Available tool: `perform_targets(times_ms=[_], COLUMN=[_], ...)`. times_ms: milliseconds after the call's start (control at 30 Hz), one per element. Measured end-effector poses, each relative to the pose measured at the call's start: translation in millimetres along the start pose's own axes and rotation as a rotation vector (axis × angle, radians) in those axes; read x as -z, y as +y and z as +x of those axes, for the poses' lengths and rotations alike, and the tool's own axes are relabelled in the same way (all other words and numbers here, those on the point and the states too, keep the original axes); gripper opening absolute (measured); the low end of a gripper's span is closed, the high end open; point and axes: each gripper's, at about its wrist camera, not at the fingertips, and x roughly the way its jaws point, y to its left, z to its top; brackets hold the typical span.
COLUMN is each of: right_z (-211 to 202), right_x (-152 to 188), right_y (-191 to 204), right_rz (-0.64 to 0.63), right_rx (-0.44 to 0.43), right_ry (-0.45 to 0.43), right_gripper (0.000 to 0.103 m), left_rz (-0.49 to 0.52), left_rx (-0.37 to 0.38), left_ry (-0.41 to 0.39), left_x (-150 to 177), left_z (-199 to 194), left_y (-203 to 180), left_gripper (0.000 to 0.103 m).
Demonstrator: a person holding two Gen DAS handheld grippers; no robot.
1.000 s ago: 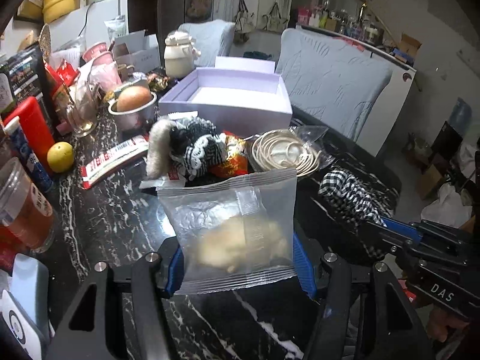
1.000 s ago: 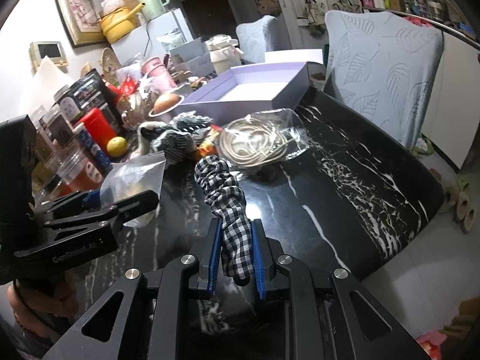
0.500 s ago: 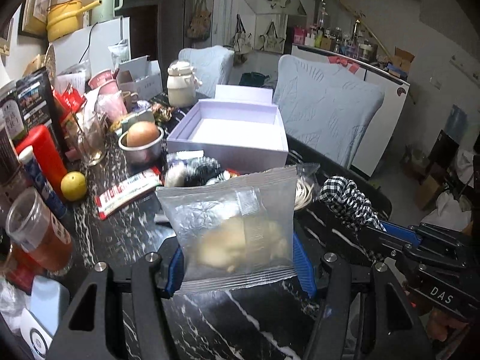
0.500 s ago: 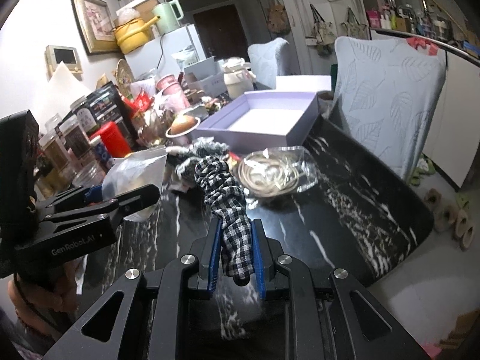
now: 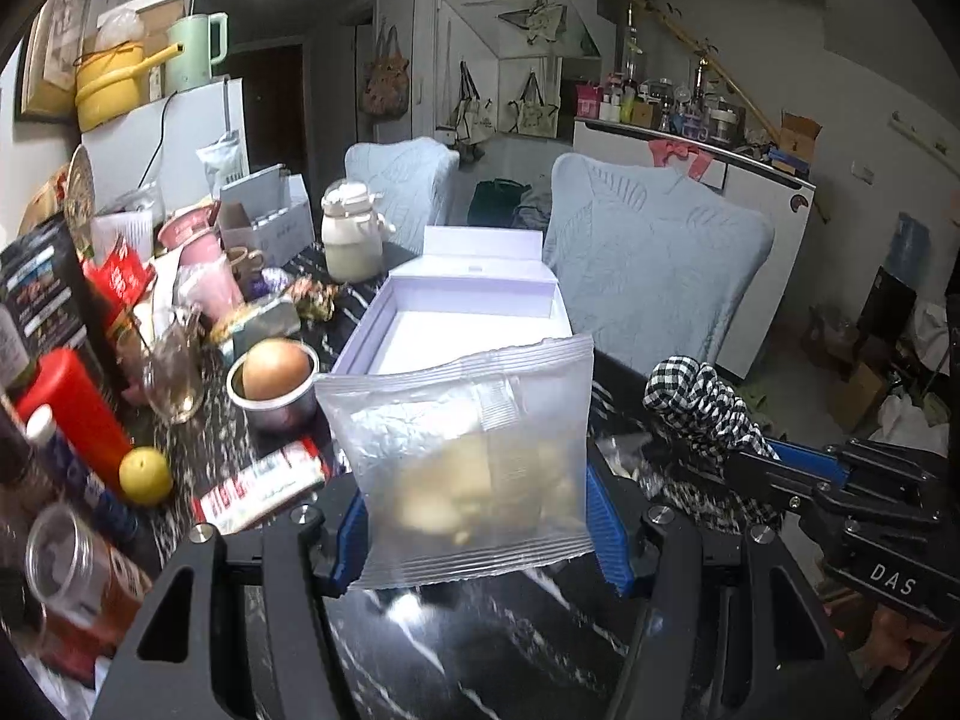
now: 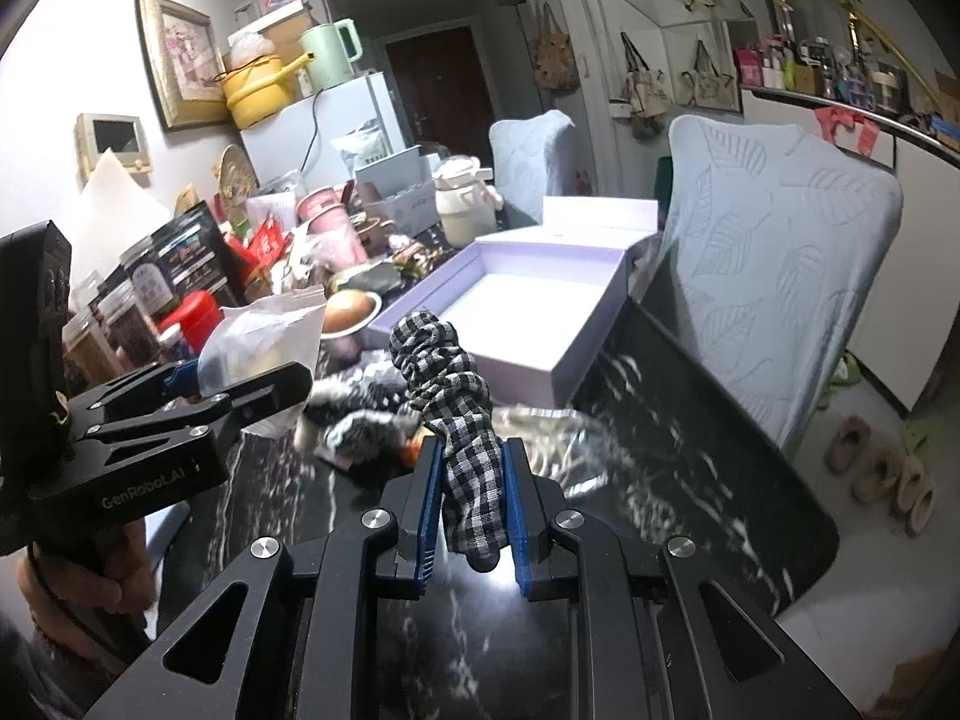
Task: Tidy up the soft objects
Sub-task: 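Carry the zip bag with the left gripper into the box while the right carries the scrunchie there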
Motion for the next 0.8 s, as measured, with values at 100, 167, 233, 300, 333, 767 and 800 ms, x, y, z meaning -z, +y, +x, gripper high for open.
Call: perform_targets(times_ms=[100, 167, 233, 300, 333, 767, 800], right_z=[6.5, 11.2, 17.0, 22.9, 25.6, 74.7, 79.1], right_x=[-13.5, -21.4, -31.2, -41.4, -46.3, -114.9, -120.8], right_y=[-4.8, -7.5, -11.0, -14.6, -16.7, -41.2, -42.9], right_rz=[-0.004, -0.006, -0.009, -0.010, -0.010, -0.020, -0.021], right_rx=[-0.001, -0.002, 0.000, 0.001, 0.000, -0.010, -0.012], right_ry=[-0.009, -0.013, -0.019, -0.025, -0.029, -0.047, -0.047], right_gripper=[0.020, 0.020, 0.020, 0.020, 0.020, 0.020, 0.020], left_rz=[0.005, 0.008, 0.013, 0.021, 0.024, 0.071, 0.077], left_rx=[-0.006, -0.007, -0.004, 0.001, 0.002, -0.009, -0.011], left_ry=[-0.023, -0.033, -0.040, -0.043, -0.045, -0.040, -0.039], left_x=[-15.2, -24.3, -33.8, -43.1, -47.7, -106.9, -112.4], left_z=[7.8, 14.4, 22.0, 30.7, 35.0, 101.0, 107.6], left_y=[1.8, 2.7, 3.7, 4.7, 5.3, 15.5, 15.9], left_gripper=[0.060, 0.060, 0.060, 0.060, 0.060, 0.060, 0.060])
